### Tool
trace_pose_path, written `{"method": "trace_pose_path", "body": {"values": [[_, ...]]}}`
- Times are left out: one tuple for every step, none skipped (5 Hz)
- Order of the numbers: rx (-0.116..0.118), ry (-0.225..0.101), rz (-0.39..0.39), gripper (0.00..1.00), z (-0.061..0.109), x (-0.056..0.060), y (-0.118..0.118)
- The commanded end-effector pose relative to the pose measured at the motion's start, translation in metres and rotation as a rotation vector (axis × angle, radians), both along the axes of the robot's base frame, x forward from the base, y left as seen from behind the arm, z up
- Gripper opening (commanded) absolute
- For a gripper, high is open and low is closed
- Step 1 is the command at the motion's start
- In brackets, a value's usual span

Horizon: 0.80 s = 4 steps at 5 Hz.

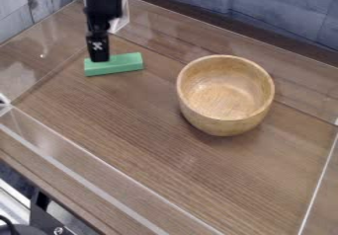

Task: Put green stick into wooden bowl

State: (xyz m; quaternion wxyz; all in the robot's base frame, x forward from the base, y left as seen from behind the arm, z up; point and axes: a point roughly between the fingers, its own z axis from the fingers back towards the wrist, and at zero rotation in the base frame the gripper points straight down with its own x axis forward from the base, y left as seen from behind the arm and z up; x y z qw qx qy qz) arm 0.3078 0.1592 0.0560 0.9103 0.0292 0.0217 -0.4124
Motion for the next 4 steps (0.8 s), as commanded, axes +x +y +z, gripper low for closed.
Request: {"method": "trace_pose_path", "body": {"values": [[0.007, -0.050, -0.021, 1.00, -0.014, 0.011, -0.007], [0.000, -0.073, -0.001, 1.00, -0.023, 0.013, -0.006], [-0.026, -0.097, 0.032, 1.00, -0.026, 0.013, -0.001], [-0.052, -0.116, 0.058, 1.00, -0.022, 0.018, -0.002]]}}
